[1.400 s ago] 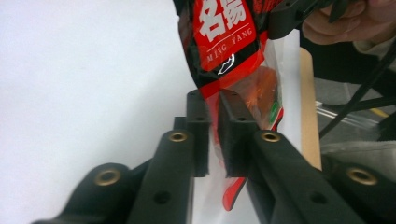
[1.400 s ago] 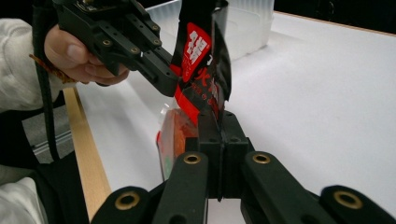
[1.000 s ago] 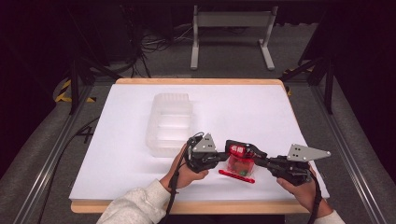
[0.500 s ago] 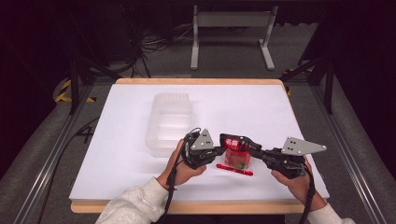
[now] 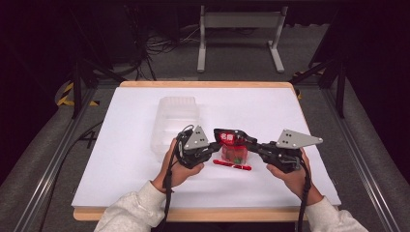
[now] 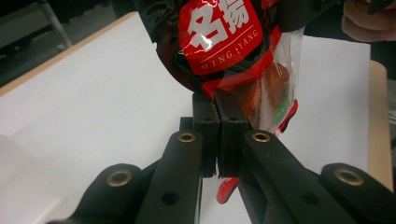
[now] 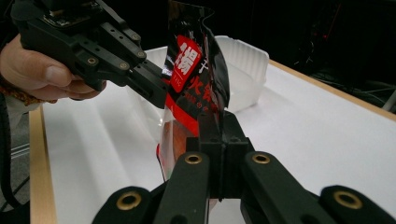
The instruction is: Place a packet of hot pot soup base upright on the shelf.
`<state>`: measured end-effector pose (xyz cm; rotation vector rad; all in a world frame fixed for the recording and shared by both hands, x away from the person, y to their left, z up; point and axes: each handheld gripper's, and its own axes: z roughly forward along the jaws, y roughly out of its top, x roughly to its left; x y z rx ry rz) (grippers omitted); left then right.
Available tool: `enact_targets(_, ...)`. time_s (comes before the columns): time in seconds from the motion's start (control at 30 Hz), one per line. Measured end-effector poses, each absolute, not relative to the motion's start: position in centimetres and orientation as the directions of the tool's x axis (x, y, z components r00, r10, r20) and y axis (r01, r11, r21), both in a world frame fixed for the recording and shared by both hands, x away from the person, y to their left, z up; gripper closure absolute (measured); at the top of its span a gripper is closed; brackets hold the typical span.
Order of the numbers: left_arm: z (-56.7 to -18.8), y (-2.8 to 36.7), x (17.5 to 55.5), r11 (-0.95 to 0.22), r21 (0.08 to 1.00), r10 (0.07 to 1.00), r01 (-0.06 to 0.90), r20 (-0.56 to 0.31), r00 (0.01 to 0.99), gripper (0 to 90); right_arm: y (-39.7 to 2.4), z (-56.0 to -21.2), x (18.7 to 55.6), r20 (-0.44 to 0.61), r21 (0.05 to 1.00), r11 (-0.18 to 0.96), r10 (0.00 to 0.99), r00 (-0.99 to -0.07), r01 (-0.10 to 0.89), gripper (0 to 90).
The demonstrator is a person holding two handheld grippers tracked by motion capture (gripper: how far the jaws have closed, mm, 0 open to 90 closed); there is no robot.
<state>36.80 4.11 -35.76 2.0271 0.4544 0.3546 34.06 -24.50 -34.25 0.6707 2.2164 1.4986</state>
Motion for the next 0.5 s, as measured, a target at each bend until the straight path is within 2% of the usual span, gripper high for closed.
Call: enact_targets(0.5, -33.2, 10.3, 39.1, -0.367, 0.913, 0.578, 0.178, 0.074, 0.813, 89.4, -18.1, -31.2, 38.7, -0.096, 0.941, 0.323, 0.531, -0.842, 0.097, 90.0)
